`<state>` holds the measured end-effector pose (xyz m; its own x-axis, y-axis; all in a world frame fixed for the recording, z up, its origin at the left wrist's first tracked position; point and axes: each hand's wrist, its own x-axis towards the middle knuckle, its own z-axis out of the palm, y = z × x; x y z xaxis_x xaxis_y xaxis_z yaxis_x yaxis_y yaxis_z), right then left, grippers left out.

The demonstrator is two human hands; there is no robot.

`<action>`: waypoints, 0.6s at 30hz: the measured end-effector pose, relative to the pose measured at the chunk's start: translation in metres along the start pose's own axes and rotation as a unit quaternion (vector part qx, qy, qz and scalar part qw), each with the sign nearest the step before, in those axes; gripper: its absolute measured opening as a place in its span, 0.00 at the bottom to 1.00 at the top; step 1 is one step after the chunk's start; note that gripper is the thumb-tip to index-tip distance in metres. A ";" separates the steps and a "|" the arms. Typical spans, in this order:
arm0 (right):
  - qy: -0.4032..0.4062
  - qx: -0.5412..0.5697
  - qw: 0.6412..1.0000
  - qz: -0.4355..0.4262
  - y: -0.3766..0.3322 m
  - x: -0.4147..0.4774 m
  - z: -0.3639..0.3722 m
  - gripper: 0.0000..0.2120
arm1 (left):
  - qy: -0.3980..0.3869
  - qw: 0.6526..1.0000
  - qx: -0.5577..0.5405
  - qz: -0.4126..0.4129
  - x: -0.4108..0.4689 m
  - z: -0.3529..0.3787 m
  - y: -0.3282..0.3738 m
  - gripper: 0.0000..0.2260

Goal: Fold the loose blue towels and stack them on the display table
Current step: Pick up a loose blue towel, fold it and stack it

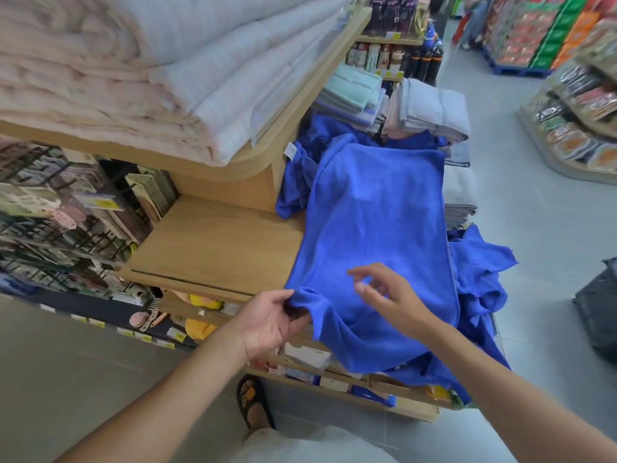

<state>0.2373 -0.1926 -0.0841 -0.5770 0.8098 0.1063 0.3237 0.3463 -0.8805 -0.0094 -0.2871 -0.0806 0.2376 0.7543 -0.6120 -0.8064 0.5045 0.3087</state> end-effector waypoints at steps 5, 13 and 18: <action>-0.020 -0.102 0.994 -0.038 -0.016 -0.041 0.035 0.28 | 0.019 0.999 -0.038 0.023 0.012 0.032 -0.005 0.18; 0.172 0.188 0.963 0.092 -0.011 -0.011 0.029 0.17 | 0.087 0.982 0.161 0.045 0.028 0.045 0.007 0.09; 0.246 0.339 0.888 0.193 0.011 0.012 0.010 0.13 | 0.246 0.742 0.511 0.358 0.059 0.066 0.058 0.14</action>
<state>0.2264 -0.1839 -0.0969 -0.0706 0.9727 -0.2212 -0.1948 -0.2309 -0.9533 -0.0064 -0.1850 -0.0506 -0.4827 0.8646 -0.1392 0.2600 0.2932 0.9200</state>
